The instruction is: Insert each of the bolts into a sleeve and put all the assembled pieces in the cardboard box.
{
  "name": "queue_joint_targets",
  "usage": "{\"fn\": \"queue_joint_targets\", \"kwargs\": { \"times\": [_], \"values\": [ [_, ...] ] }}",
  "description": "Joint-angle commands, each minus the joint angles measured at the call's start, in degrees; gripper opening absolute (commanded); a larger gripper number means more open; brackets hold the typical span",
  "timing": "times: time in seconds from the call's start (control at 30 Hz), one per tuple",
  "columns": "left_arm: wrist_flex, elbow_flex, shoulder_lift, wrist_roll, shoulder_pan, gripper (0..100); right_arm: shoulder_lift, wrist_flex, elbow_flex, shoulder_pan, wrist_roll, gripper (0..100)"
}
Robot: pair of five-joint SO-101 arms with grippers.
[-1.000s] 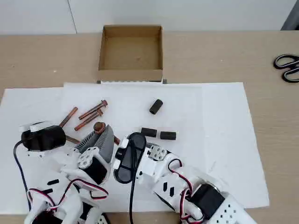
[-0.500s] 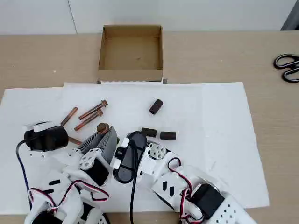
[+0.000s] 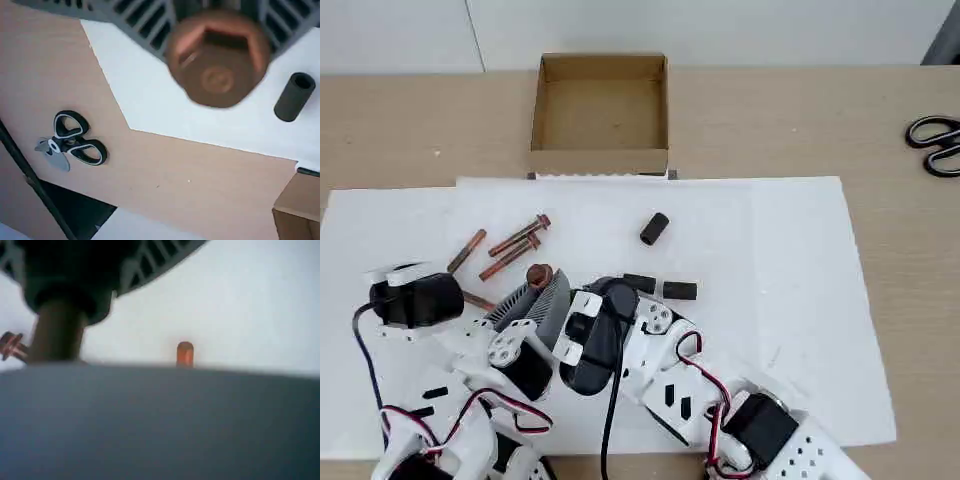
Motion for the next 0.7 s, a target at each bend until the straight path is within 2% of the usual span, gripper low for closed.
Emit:
{"fn": "queue_joint_targets", "kwargs": {
  "times": [0.0,0.17,0.53,0.6,0.67],
  "values": [
    [-1.05,-0.31,0.35,0.26,0.18,0,-0.57,-4.44,-0.62,-0.22,0.88,0.3],
    [-1.05,0.48,0.35,0.18,1.49,0,-0.48,-9.19,-0.62,-0.22,5.27,0.3],
    [-1.14,2.24,0.44,-1.67,2.81,1,-0.48,-9.27,-0.62,-0.22,5.36,0.3],
    [-1.14,2.24,0.44,-1.67,2.81,4,-0.48,-9.19,-0.62,-0.22,5.36,0.3],
    [-1.14,2.24,0.44,-1.76,2.81,12,-0.48,-9.19,-0.53,-0.22,5.36,0.3]
  ]
}}
